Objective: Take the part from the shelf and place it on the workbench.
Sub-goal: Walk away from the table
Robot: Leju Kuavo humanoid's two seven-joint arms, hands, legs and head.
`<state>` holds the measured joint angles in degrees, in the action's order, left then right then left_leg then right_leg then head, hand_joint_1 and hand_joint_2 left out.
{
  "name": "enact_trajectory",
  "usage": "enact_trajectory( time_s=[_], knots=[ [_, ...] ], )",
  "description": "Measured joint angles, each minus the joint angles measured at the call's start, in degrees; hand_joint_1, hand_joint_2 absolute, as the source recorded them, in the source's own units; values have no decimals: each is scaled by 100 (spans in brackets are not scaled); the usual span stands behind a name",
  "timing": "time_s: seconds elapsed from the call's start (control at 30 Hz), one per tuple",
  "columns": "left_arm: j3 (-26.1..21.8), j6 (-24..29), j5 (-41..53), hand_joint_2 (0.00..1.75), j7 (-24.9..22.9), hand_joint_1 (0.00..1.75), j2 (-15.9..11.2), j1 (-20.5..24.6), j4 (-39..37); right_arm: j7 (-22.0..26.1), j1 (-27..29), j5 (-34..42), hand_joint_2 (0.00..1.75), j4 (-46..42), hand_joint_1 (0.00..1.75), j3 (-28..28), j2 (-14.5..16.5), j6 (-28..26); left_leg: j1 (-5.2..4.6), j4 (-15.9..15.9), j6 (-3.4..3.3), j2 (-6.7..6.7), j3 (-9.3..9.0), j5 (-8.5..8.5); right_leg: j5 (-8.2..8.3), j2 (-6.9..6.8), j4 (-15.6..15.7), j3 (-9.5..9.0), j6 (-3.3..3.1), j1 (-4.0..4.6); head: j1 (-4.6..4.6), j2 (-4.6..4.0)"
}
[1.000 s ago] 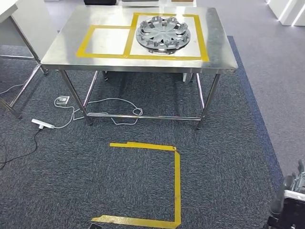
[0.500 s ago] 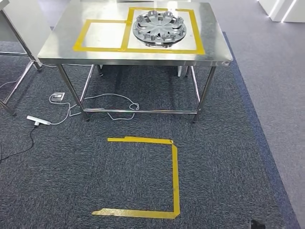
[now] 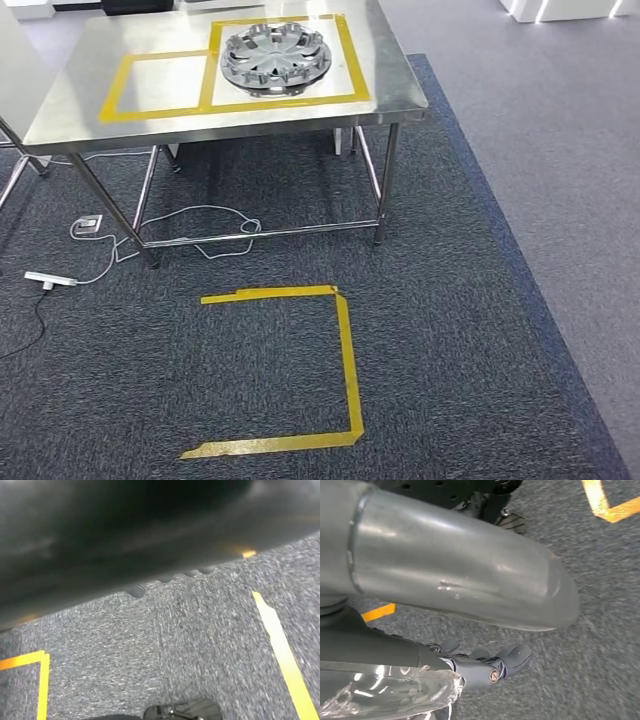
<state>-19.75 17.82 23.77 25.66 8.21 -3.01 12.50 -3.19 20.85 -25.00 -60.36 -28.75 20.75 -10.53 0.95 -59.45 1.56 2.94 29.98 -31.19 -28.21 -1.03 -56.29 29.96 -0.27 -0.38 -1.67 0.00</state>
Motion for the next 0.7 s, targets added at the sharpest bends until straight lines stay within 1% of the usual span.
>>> enact_trajectory(
  time_s=[0.03,0.07,0.1,0.13,0.17,0.2,0.23,0.27,0.3,0.33,0.37,0.4,0.43,0.47,0.5,0.53,0.57,0.6,0.63,0.67,0.7],
  knots=[
    [-14,-1,9,0,-5,0,1,-14,0,-9,-6,-44,0,21,0,0,4,36,1,-313,3,-125,132,-216,24,45,1,7,-34,9,5,0],
    [-29,-1,13,0,-11,0,1,-32,0,-17,-13,-77,0,42,0,0,6,67,-3,-701,-10,-200,295,-433,42,99,-2,30,-61,27,6,0],
    [-42,-1,14,0,-15,0,1,-50,0,-23,-15,-101,0,60,0,1,7,89,-8,-1051,-26,-229,444,-582,55,159,-5,46,-80,50,6,0],
    [-53,-1,14,0,-18,0,1,-68,0,-26,-12,-119,0,80,0,-1,8,101,-19,-1265,-50,-239,536,-618,63,226,-9,58,-93,74,4,0],
    [-61,-3,15,0,-21,0,1,-80,1,-31,-7,-139,0,96,0,-3,8,116,-35,-1275,-82,-247,542,-532,68,297,-14,63,-100,96,4,0],
    [-68,-8,17,0,-26,0,1,-86,2,-37,-3,-167,0,110,0,-5,9,134,-57,-1069,-126,-276,452,-343,71,369,-20,63,-104,114,3,0],
    [-77,-14,25,0,-37,0,0,-93,7,-45,-1,-208,0,122,0,-5,10,161,-85,-722,-184,-369,300,-98,73,441,-26,64,-106,124,2,0],
    [-85,-22,39,0,-55,0,-5,-99,15,-54,-6,-257,0,133,0,-4,15,199,-108,-369,-248,-512,150,95,73,503,-41,78,-103,136,0,0],
    [-93,-31,60,0,-76,0,-7,-109,27,-62,-14,-309,0,142,0,-1,20,236,-120,-60,-294,-643,28,217,75,566,-60,96,-95,142,-2,0],
    [-102,-38,83,0,-100,0,-8,-121,45,-70,-20,-354,0,150,0,3,25,275,-130,125,-322,-740,-38,263,83,624,-79,130,-77,139,0,0],
    [-113,-44,103,0,-119,0,-7,-132,66,-75,-22,-392,0,158,0,7,28,307,-137,198,-335,-761,-54,252,97,686,-91,165,-48,133,3,0],
    [-121,-51,120,0,-131,0,1,-141,90,-79,-13,-427,0,163,0,10,29,332,-134,250,-337,-716,-63,255,114,751,-93,208,-15,123,5,0],
    [-132,-63,136,0,-144,0,9,-148,120,-84,3,-465,0,169,0,13,29,356,-129,278,-345,-652,-67,277,113,746,-111,248,14,116,7,0],
    [-144,-78,160,0,-158,0,25,-156,153,-90,18,-511,0,175,0,14,29,381,-117,315,-358,-588,-76,301,61,662,-178,303,47,117,-7,0],
    [-159,-100,193,0,-182,0,43,-170,191,-99,22,-560,0,180,0,14,28,414,-101,352,-372,-511,-84,321,-60,532,-350,401,82,116,-27,0],
    [-176,-122,225,0,-209,0,61,-193,228,-109,16,-604,0,185,0,14,28,446,-95,368,-381,-424,-91,330,-235,376,-628,526,122,100,-42,0],
    [-194,-141,263,0,-236,0,76,-222,263,-118,7,-646,0,188,0,17,28,483,-96,371,-389,-339,-89,326,-434,263,-975,690,172,77,-57,0],
    [-210,-161,292,0,-265,0,84,-254,297,-125,1,-680,0,191,0,23,28,516,-96,370,-394,-246,-87,319,-595,210,-1314,845,218,43,-61,0],
    [-227,-176,320,0,-289,0,92,-285,334,-131,7,-712,0,195,0,30,28,543,-95,369,-391,-159,-87,313,-669,179,-1533,937,258,7,-58,0],
    [-245,-196,357,0,-312,0,100,-310,385,-141,20,-748,0,197,0,37,28,574,-92,367,-382,-76,-85,306,-640,151,-1563,933,295,-30,-58,0],
    [-267,-217,390,0,-335,0,110,-327,439,-152,34,-780,0,199,0,39,28,598,-86,364,-370,-6,-87,297,-524,114,-1395,823,328,-68,-59,0]
  ],
)
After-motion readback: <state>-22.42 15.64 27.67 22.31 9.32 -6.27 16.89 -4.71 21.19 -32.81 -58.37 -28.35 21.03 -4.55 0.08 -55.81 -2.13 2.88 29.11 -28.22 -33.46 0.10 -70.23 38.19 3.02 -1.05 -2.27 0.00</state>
